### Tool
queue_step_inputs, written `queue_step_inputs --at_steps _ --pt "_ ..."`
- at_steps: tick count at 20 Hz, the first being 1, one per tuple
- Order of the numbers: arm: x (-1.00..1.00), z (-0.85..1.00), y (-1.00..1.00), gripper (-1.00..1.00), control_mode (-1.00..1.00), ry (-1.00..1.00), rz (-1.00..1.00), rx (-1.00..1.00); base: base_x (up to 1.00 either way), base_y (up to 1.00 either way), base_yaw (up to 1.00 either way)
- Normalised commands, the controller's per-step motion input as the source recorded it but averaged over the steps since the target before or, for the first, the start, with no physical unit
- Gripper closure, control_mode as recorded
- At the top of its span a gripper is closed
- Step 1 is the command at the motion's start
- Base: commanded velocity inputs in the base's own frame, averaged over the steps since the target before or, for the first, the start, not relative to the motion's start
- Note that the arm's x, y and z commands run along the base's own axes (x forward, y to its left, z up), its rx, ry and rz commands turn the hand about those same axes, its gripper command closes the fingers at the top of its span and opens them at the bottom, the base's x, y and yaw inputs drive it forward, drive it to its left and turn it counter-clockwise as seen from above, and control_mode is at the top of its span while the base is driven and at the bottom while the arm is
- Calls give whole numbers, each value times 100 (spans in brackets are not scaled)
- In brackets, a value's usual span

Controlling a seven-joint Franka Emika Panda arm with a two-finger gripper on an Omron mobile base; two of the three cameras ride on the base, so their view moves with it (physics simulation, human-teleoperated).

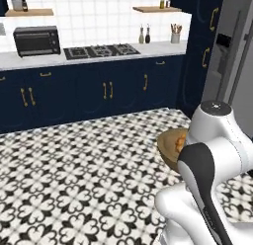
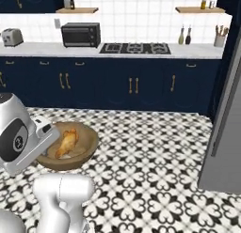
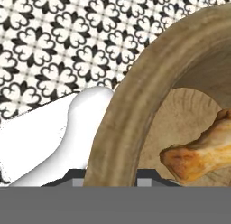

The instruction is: Pick the chicken drumstick and garlic from their plates and place them in the bowl. Then put the bowl in the fridge.

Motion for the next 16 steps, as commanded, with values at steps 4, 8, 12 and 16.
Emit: queue_step_inputs --at_steps 4,8,12,16 --pt "0 0 0 100 100 0 0 0 100 38 -39" --pt "0 0 0 100 100 0 0 0 100 62 -42" --pt "0 0 0 100 100 0 0 0 100 71 -52" --pt "0 0 0 100 100 0 0 0 100 86 -50"
